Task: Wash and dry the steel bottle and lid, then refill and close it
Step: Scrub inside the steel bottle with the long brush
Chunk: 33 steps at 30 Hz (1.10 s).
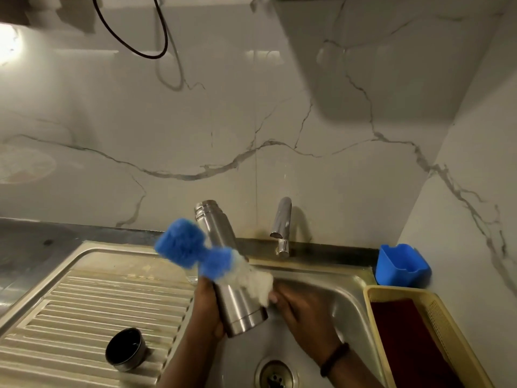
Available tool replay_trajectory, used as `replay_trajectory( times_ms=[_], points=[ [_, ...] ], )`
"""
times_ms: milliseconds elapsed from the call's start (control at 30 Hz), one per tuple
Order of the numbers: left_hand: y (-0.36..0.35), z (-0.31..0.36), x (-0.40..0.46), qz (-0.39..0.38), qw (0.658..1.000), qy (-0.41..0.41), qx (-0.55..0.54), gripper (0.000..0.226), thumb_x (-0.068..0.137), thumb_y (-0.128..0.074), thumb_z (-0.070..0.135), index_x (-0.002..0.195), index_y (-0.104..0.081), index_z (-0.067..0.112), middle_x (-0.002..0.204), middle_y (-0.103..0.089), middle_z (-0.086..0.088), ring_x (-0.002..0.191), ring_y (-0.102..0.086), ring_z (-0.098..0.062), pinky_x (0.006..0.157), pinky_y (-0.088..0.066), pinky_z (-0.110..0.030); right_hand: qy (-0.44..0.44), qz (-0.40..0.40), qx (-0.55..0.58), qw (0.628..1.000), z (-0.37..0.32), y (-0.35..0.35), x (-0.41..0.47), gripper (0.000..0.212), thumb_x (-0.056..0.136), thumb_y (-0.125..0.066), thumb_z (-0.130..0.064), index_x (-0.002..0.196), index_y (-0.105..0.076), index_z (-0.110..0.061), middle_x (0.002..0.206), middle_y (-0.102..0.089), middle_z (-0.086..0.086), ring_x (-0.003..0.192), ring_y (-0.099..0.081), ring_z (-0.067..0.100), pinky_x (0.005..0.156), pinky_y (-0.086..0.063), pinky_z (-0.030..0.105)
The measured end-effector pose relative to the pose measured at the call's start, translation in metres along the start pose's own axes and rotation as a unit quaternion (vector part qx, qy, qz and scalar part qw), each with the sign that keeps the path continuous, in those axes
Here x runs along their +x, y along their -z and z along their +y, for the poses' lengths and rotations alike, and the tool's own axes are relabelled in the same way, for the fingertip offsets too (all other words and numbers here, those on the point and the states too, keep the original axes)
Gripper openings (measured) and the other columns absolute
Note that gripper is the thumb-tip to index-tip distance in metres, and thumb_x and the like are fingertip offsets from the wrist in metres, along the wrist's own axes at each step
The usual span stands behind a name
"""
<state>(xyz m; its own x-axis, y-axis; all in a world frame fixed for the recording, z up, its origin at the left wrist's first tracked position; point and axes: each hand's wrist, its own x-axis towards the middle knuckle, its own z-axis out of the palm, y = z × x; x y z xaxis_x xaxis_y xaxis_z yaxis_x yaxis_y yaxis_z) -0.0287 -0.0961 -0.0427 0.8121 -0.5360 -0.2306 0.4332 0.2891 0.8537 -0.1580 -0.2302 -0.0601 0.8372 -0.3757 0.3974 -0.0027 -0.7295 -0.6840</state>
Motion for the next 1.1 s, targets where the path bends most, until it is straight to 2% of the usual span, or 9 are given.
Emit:
replay_trajectory(
  times_ms=[67,133,167,300,400,567,700,833,1100],
  points=[
    [0.007,0.001,-0.010,-0.038,0.999,-0.024,0.026,0.035,0.104,-0.045,0.037,0.107,-0.055,0.003,0.084,-0.055,-0.004,0.052,-0.066,-0.010,0.049,-0.052,-0.029,-0.009,-0.014,-0.005,1.000,0.005,0.005,-0.012,0.044,0.095,-0.029,-0.069,0.106,-0.061,-0.041,0.087,-0.069,-0.019,0.083,-0.064,-0.002,0.072,-0.053,0.028],
    [0.005,0.001,-0.011,-0.057,0.996,-0.036,0.063,0.082,0.063,-0.082,0.063,0.106,-0.054,-0.001,0.084,-0.059,-0.011,0.053,-0.068,-0.010,0.045,-0.054,-0.024,-0.007,0.022,-0.001,1.000,0.002,0.015,-0.011,0.041,0.093,-0.031,-0.070,0.100,-0.060,-0.042,0.084,-0.066,-0.021,0.082,-0.063,-0.003,0.070,-0.051,0.022],
    [0.003,0.001,-0.010,-0.054,0.995,-0.042,0.072,0.093,0.053,-0.085,0.064,0.112,-0.054,-0.001,0.089,-0.063,-0.018,0.061,-0.072,-0.014,0.050,-0.056,-0.024,-0.010,0.052,0.009,0.999,-0.002,0.023,-0.006,0.039,0.093,-0.036,-0.066,0.098,-0.063,-0.038,0.087,-0.067,-0.019,0.084,-0.063,-0.002,0.071,-0.052,0.019],
    [-0.001,-0.009,-0.012,-0.058,0.976,-0.088,0.191,0.079,0.068,-0.078,0.060,0.133,-0.050,0.025,0.114,-0.068,-0.010,0.089,-0.073,-0.017,0.062,-0.059,-0.025,-0.063,0.154,0.021,0.986,-0.012,0.074,0.021,0.019,0.091,-0.048,-0.050,0.097,-0.062,-0.039,0.086,-0.068,-0.014,0.081,-0.064,0.001,0.067,-0.054,0.022],
    [0.005,-0.019,-0.012,-0.110,0.948,-0.056,0.294,0.065,0.074,-0.082,0.039,0.129,-0.049,0.032,0.118,-0.067,-0.002,0.096,-0.071,-0.013,0.066,-0.059,-0.024,-0.083,0.225,-0.079,0.968,0.003,0.113,0.035,0.010,0.096,-0.053,-0.031,0.098,-0.062,-0.027,0.081,-0.065,-0.009,0.076,-0.062,0.008,0.064,-0.051,0.027],
    [0.000,-0.035,-0.006,-0.154,0.905,-0.050,0.392,0.071,0.062,-0.090,0.044,0.121,-0.053,0.034,0.114,-0.069,0.002,0.099,-0.070,-0.012,0.083,-0.060,-0.034,-0.100,0.273,-0.361,0.886,0.026,0.155,0.036,0.003,0.091,-0.061,-0.014,0.091,-0.062,-0.017,0.073,-0.060,0.005,0.069,-0.057,0.028,0.063,-0.039,0.034],
    [-0.006,-0.041,0.001,-0.161,0.884,-0.088,0.431,0.071,0.058,-0.087,0.048,0.118,-0.052,0.034,0.111,-0.068,0.005,0.098,-0.069,-0.011,0.084,-0.061,-0.038,-0.076,0.236,-0.576,0.779,0.018,0.194,0.037,0.016,0.076,-0.053,0.002,0.081,-0.063,-0.009,0.065,-0.053,0.013,0.066,-0.049,0.033,0.062,-0.035,0.040],
    [-0.014,-0.047,0.011,-0.164,0.866,-0.117,0.457,0.067,0.066,-0.088,0.036,0.121,-0.050,0.033,0.111,-0.065,0.006,0.098,-0.066,-0.012,0.079,-0.058,-0.031,-0.129,0.152,-0.680,0.706,0.010,0.228,0.044,0.025,0.078,-0.042,-0.004,0.082,-0.064,-0.015,0.075,-0.059,0.010,0.081,-0.052,0.032,0.073,-0.037,0.041],
    [-0.037,-0.057,0.022,-0.151,0.845,-0.170,0.484,0.065,0.065,-0.088,0.035,0.119,-0.053,0.027,0.106,-0.063,0.008,0.093,-0.061,-0.009,0.074,-0.049,-0.023,-0.195,-0.006,-0.754,0.627,0.001,0.270,0.060,0.021,0.096,-0.043,-0.018,0.099,-0.063,-0.026,0.101,-0.066,-0.004,0.105,-0.054,0.020,0.093,-0.038,0.033]
  ],
)
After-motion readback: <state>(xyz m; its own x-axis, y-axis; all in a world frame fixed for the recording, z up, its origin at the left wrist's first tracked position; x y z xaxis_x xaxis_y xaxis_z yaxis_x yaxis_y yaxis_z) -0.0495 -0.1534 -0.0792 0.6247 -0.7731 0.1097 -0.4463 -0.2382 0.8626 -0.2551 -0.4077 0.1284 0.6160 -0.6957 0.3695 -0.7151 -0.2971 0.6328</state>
